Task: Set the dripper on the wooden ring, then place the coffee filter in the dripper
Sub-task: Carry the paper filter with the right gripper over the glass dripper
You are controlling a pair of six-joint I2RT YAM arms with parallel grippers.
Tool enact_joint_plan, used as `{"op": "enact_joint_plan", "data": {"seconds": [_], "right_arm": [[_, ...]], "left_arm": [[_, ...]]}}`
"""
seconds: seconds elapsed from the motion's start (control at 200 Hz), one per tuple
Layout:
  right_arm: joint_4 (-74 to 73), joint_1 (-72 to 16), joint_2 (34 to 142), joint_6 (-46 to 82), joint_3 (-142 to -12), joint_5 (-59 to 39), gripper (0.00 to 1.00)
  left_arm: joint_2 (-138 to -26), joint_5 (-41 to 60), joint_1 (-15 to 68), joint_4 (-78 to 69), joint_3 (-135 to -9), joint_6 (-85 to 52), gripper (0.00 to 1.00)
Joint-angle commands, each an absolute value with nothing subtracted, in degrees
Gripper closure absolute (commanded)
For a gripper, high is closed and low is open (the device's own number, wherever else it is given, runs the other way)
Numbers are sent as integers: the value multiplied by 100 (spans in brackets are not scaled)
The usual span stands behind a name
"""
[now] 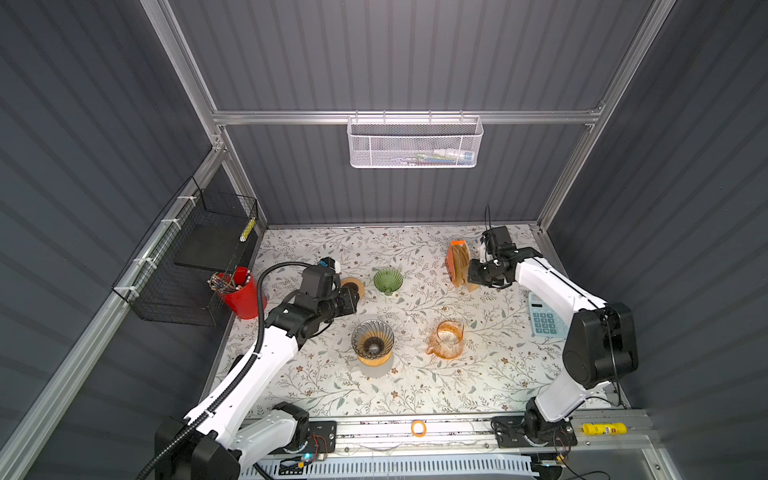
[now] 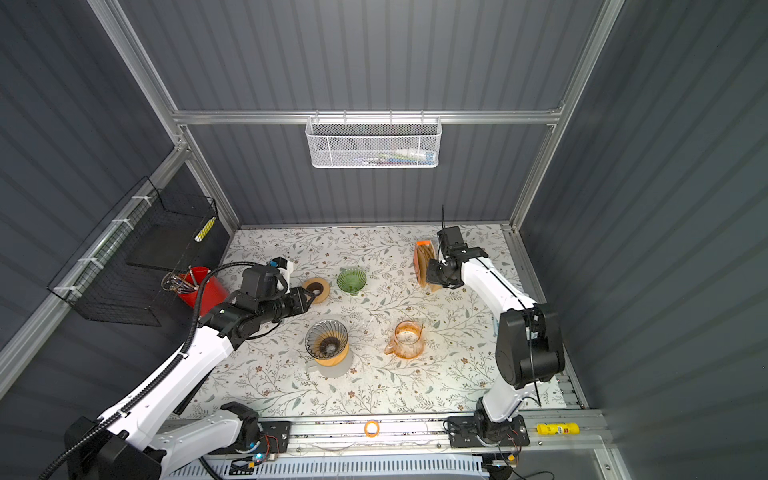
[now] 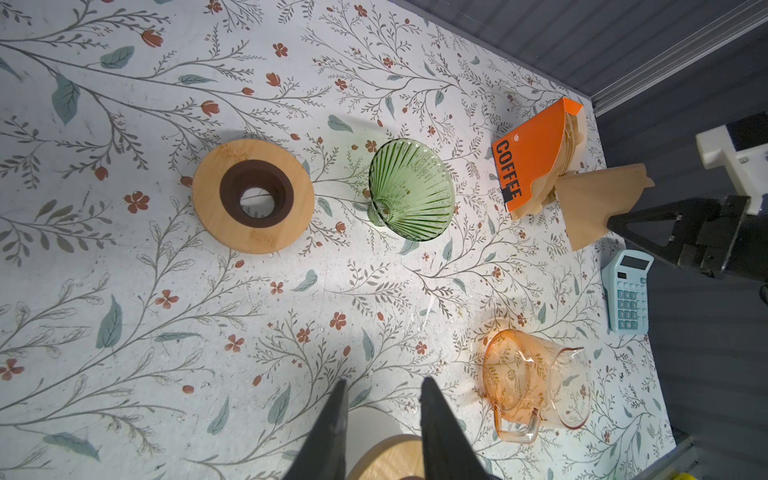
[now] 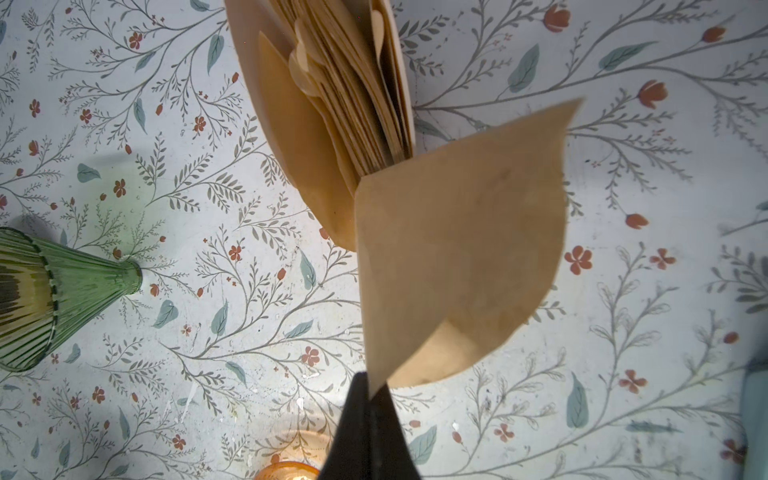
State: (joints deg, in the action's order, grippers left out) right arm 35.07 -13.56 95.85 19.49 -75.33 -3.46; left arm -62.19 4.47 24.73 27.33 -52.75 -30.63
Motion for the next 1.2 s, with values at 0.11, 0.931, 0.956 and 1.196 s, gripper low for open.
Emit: {"op": "enact_joint_plan", "data": {"seconds": [0.11, 0.931, 0.956, 1.196], "right_arm": [[3799, -1395, 9222, 1938, -7443, -223, 100], [5520, -3245, 7864, 1546, -8362, -481, 100], [5575, -3339, 7843, 1547, -8432, -506, 100], [6114, -4440, 7910, 1477, -9135, -820, 100]], "left_arm": [[-6069, 448, 2487, 2760, -5214, -3050, 69], [-5967, -749, 2487, 4456, -6012, -3263, 69], [-5956, -791, 2487, 4535, -6036, -3274, 69], [-5876, -935, 2487, 5150, -6190, -3371, 69]]}}
